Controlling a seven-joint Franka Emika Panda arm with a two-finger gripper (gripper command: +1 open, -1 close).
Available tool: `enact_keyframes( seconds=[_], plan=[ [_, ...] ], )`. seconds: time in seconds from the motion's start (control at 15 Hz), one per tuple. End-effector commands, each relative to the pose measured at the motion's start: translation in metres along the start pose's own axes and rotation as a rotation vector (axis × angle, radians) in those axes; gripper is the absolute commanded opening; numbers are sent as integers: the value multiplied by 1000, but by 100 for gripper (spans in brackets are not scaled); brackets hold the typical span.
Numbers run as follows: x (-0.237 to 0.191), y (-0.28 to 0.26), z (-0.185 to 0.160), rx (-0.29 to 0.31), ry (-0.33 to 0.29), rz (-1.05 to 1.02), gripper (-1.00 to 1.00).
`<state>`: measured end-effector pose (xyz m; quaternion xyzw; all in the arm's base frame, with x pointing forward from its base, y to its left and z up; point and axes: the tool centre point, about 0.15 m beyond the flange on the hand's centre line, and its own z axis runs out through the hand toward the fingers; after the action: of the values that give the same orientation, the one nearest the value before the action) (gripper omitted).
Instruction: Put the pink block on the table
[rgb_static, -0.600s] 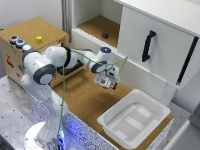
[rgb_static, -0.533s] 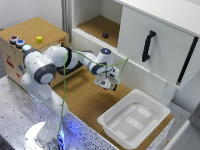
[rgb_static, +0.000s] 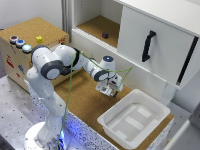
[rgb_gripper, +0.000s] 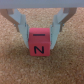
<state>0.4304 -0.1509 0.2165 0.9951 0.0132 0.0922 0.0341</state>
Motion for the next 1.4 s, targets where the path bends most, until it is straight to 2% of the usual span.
enact_keyframes(
  seconds=[0.0,0.47,0.6,0.93,1.33],
  plan=[
    [-10,7,-32,-17,61,89,100],
    [-23,-14,-93,79,125,70,100],
    [-20,-25,-113,127,137,53,100],
    [-13,-73,-154,218,148,-90,100],
    [-29,-138,-203,221,171,-161,100]
  ],
)
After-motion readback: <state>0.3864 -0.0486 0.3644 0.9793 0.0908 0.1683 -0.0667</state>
